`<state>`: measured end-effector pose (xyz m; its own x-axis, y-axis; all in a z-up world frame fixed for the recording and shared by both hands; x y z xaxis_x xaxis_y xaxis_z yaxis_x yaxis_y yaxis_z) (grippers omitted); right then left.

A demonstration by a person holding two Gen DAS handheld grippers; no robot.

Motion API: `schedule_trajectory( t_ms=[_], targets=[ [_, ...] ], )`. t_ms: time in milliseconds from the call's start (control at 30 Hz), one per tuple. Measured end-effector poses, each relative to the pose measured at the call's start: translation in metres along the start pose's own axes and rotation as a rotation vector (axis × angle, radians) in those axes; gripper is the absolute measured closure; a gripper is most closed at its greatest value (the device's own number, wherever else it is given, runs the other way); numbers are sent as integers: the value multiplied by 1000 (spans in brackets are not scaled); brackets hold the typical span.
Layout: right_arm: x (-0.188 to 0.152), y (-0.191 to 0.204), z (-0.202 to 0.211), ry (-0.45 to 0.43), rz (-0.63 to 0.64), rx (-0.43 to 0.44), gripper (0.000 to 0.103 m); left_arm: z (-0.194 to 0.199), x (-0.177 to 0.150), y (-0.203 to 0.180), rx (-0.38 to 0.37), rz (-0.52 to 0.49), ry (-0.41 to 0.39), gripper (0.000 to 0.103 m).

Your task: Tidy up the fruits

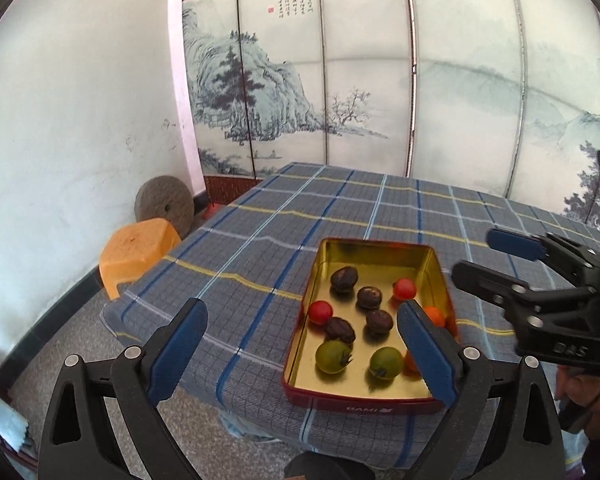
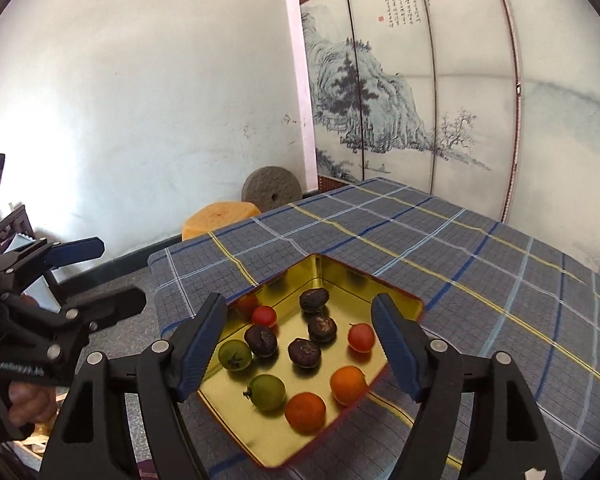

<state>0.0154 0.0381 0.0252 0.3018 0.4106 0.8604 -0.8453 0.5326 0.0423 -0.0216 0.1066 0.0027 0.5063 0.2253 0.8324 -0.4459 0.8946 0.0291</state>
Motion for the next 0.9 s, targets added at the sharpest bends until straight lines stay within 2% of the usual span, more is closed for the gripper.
schedule_trajectory(
  t_ms=[267, 533, 600, 733, 800, 900],
  targets=[
    [-14, -19, 44, -36, -27, -58, 26, 23, 7, -19, -24, -37, -39, 1],
    [-34, -45, 64, -36, -71, -92, 25, 37, 9, -44, -12, -91, -53, 0],
    [-41, -54, 70, -30, -75, -110, 21, 39, 10, -51, -13, -106, -49, 0],
    [-60, -85, 78, 10, -91, -161, 20, 38, 8, -66, 13, -138, -31, 0],
    [-74, -116, 81, 50, -117, -202, 19, 35, 8, -74, -8, -148, -12, 0],
    [-99, -167, 86, 127, -160, -284, 19, 30, 9, -87, 3, -156, 2, 0]
  ],
)
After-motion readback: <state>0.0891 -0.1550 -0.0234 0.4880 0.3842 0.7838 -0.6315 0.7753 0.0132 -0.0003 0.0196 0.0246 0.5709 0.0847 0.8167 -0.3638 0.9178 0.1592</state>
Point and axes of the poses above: each gripper's, at about its wrist camera, not at the fingertips, and z roughly against the way its jaws point, y to its left, x to its top, the point moved 4 cm from there along -z, roughly the way its jaws point, and after that the axes turned 1 degree about y, right-handed, at the moved point
